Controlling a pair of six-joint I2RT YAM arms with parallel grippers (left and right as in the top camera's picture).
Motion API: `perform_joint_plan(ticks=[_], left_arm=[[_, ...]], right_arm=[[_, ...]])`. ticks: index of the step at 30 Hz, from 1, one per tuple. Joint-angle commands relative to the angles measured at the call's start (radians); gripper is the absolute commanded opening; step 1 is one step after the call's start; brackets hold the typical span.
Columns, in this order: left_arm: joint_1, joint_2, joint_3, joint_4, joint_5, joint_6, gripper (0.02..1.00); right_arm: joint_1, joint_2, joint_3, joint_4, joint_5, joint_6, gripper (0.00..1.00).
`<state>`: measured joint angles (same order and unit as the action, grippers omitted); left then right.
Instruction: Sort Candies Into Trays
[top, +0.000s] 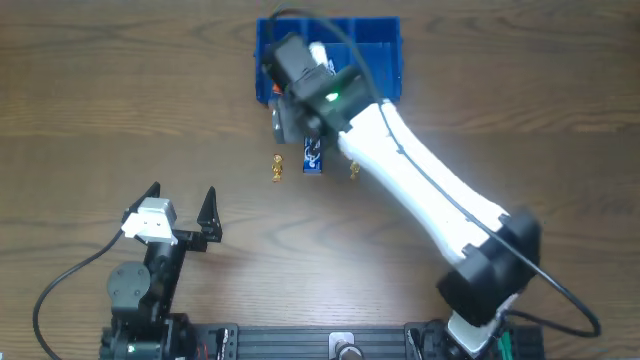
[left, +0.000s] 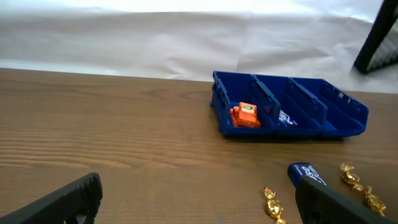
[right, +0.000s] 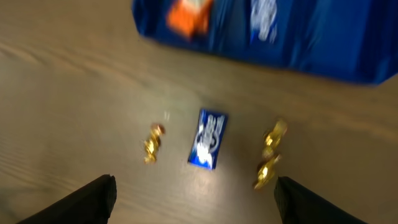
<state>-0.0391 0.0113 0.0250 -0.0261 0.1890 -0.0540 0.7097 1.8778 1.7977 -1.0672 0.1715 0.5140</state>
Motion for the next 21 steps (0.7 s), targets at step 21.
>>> perform_joint_plan(ticks=[21], left_arm=[[0.006, -0.005, -0.020, -0.030, 0.021, 0.006, 0.996]], right_arm=[[-0.026, 0.375, -0.089, 0.093, -0.038, 0.232, 0.827]])
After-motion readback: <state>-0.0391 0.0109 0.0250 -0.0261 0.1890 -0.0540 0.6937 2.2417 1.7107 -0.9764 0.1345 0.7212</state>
